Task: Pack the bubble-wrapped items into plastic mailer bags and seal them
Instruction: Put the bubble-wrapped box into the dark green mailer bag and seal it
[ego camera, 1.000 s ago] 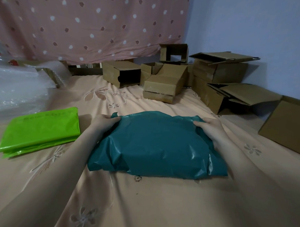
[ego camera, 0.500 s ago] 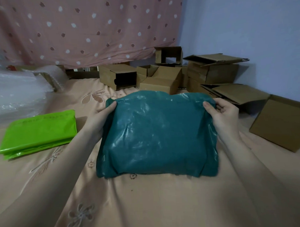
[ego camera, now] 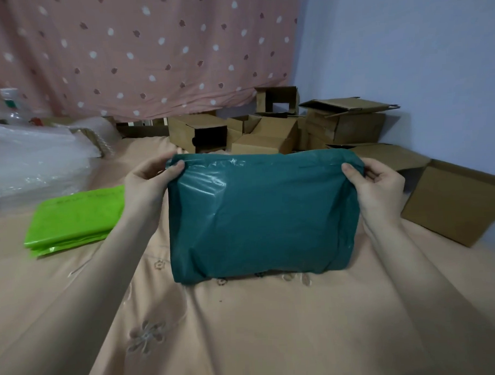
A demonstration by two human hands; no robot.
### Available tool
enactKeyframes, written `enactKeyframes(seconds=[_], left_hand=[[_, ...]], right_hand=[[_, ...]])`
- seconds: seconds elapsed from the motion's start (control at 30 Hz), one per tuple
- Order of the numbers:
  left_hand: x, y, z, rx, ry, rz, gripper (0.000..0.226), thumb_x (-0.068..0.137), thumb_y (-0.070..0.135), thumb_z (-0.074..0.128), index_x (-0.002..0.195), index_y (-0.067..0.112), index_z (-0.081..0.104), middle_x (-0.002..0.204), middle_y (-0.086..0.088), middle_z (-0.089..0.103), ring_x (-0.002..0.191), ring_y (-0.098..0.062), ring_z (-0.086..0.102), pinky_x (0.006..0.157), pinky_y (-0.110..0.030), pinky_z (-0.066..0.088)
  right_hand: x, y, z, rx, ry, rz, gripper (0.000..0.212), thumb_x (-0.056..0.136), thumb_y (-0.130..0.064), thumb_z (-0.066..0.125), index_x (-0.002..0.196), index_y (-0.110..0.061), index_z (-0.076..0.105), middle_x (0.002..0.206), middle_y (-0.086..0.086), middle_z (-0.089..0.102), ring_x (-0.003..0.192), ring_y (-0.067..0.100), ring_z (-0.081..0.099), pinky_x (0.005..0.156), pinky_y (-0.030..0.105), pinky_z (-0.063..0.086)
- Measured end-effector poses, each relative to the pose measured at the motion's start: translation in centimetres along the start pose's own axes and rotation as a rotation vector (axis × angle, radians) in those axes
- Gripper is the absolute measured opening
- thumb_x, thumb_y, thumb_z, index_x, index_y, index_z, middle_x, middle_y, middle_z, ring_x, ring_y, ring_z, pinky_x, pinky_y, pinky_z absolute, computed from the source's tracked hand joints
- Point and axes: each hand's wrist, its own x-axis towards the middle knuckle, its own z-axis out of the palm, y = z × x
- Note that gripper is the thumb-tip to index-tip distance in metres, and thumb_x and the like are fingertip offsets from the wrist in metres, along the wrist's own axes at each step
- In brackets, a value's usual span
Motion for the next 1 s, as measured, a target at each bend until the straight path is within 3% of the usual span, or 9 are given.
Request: enactKeyframes(seconds=[0.1, 0.17, 0.27, 0.37, 0.47, 0.53, 0.63, 0.77, 1.0], left_hand=[[-0.1, 0.2, -0.4, 0.019, 0.044, 0.033, 0.022, 0.078, 0.000, 0.070, 0.080, 0.021, 0.063, 0.064, 0.012, 0.063, 0.067, -0.005, 0.058, 0.071, -0.019, 0.049], [-0.2, 0.5, -0.6, -0.017, 0.070, 0.026, 0.026, 0.079, -0.002, 0.068, 0.077, 0.021, 0.056, 0.052, 0.015, 0.055, 0.055, 0.000, 0.053, 0.058, -0.016, 0.045], [-0.6, 0.9, -0.5, -0.032, 0.077, 0.008, 0.027, 0.082, -0.004, 0.063, 0.080, 0.022, 0.055, 0.065, 0.012, 0.053, 0.060, -0.001, 0.054, 0.054, -0.015, 0.044], [-1.2, 1.7, 0.0, 0.097, 0.103, 0.071, 0.026, 0.083, -0.003, 0.056, 0.096, 0.019, 0.059, 0.095, 0.004, 0.061, 0.091, -0.013, 0.058, 0.070, -0.016, 0.048], [-2.3, 3.3, 1.2, 0.621, 0.098, 0.511, 0.037, 0.080, 0.020, 0.059, 0.117, 0.019, 0.055, 0.120, 0.002, 0.055, 0.115, -0.013, 0.049, 0.097, -0.024, 0.039], [-2.9, 4.3, 3.2, 0.974, -0.102, 0.752, 0.054, 0.083, 0.043, 0.058, 0.132, 0.021, 0.045, 0.135, 0.001, 0.048, 0.129, -0.015, 0.038, 0.111, -0.037, 0.025], [-2.5, 4.2, 6.6, 1.302, -0.415, 0.676, 0.067, 0.089, 0.060, 0.040, 0.144, 0.024, 0.027, 0.151, 0.002, 0.033, 0.142, -0.016, 0.023, 0.116, -0.042, 0.008], [-0.6, 3.3, 9.5, 1.365, -0.683, 0.488, 0.055, 0.097, 0.050, 0.026, 0.143, 0.021, 0.030, 0.151, -0.001, 0.034, 0.142, -0.016, 0.024, 0.116, -0.043, 0.008], [0.0, 2.6, 10.4, 1.277, -0.860, 0.351, 0.034, 0.096, 0.039, 0.042, 0.122, 0.022, 0.055, 0.117, -0.004, 0.063, 0.108, -0.025, 0.055, 0.094, -0.044, 0.044]], right_hand=[[-0.3, -0.6, 0.1, -0.008, -0.012, -0.020, 0.023, 0.081, -0.003, 0.069, 0.104, -0.006, 0.066, 0.085, -0.006, 0.067, 0.072, -0.007, 0.063, 0.072, 0.011, 0.049], [-0.5, -1.0, 0.0, 0.024, -0.021, -0.020, 0.035, 0.080, -0.001, 0.070, 0.106, -0.020, 0.058, 0.085, 0.002, 0.067, 0.076, 0.003, 0.066, 0.074, 0.018, 0.054], [-0.5, -1.3, 0.0, 0.052, -0.039, -0.003, 0.045, 0.080, 0.001, 0.069, 0.102, -0.031, 0.046, 0.080, 0.006, 0.064, 0.078, 0.017, 0.065, 0.076, 0.029, 0.054], [-0.7, -1.5, 0.3, 0.040, -0.072, -0.008, 0.039, 0.081, 0.004, 0.066, 0.096, -0.028, 0.050, 0.081, 0.004, 0.061, 0.082, 0.017, 0.063, 0.083, 0.034, 0.053], [-1.1, -1.9, 0.5, 0.048, -0.100, -0.020, 0.033, 0.082, 0.005, 0.064, 0.090, -0.024, 0.053, 0.082, -0.002, 0.062, 0.082, 0.009, 0.062, 0.085, 0.031, 0.051], [-1.3, -2.1, 0.5, 0.061, -0.114, -0.020, 0.032, 0.082, 0.006, 0.063, 0.090, -0.023, 0.053, 0.084, -0.003, 0.062, 0.082, 0.006, 0.062, 0.085, 0.029, 0.051], [-1.6, -2.4, 0.3, 0.090, -0.136, -0.013, 0.031, 0.084, 0.007, 0.061, 0.092, -0.022, 0.054, 0.088, -0.003, 0.063, 0.083, 0.004, 0.062, 0.085, 0.027, 0.052], [-1.7, -2.5, 0.0, 0.129, -0.172, -0.023, 0.032, 0.086, 0.010, 0.055, 0.095, -0.021, 0.053, 0.092, -0.001, 0.063, 0.084, 0.006, 0.062, 0.081, 0.024, 0.052], [-1.6, -2.7, -0.3, 0.125, -0.191, -0.055, 0.035, 0.086, 0.013, 0.052, 0.096, -0.021, 0.053, 0.093, -0.004, 0.061, 0.082, 0.000, 0.061, 0.078, 0.018, 0.051]])
